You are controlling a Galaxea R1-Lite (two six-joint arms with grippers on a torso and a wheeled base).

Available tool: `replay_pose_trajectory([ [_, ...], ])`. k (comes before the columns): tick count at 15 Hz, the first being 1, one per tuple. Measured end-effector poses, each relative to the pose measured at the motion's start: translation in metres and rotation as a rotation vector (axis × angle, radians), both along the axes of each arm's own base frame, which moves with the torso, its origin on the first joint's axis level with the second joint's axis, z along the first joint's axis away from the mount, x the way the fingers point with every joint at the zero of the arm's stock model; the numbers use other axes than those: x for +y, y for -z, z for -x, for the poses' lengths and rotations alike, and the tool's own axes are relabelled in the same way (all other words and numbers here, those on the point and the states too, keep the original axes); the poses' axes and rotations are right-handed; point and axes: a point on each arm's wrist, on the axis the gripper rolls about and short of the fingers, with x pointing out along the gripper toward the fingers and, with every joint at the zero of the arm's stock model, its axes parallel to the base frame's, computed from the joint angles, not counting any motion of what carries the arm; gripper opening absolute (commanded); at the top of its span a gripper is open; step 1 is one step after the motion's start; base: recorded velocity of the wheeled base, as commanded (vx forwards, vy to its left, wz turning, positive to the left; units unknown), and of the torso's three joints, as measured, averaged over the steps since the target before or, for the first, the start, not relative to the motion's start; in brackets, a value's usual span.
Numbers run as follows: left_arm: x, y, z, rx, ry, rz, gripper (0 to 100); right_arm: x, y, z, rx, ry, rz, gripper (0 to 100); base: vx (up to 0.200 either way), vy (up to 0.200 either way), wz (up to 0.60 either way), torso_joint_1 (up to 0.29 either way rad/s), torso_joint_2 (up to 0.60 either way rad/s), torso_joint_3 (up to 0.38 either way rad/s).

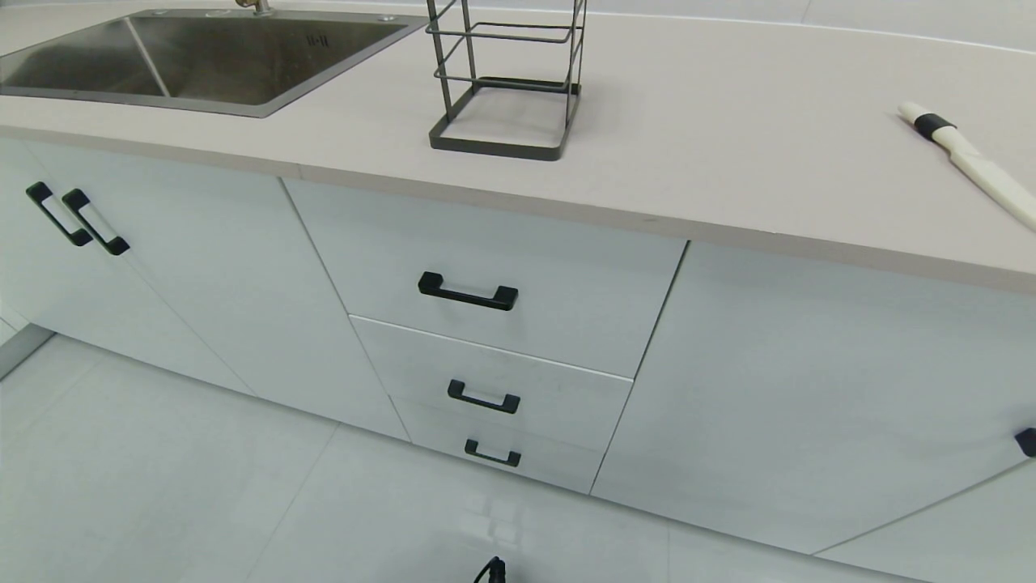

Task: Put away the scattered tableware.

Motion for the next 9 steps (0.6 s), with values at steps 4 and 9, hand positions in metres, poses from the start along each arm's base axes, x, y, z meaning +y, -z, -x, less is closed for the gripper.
replay_pose_trajectory([
  [4,0.0002,0.0010,0.0020,-0.025,-0.012,0.018,100,0.0000,0.0000,0.0000,0.000,0.000,0.000,100,0.000,0.000,-0.45,0.002,0.00,-0.001],
  [9,0.0004,0.0013,0.0022,-0.025,-0.023,0.023,100,0.0000,0.0000,0.0000,-0.001,0.001,0.000,100,0.000,0.000,-0.24,0.002,0.00,0.000],
])
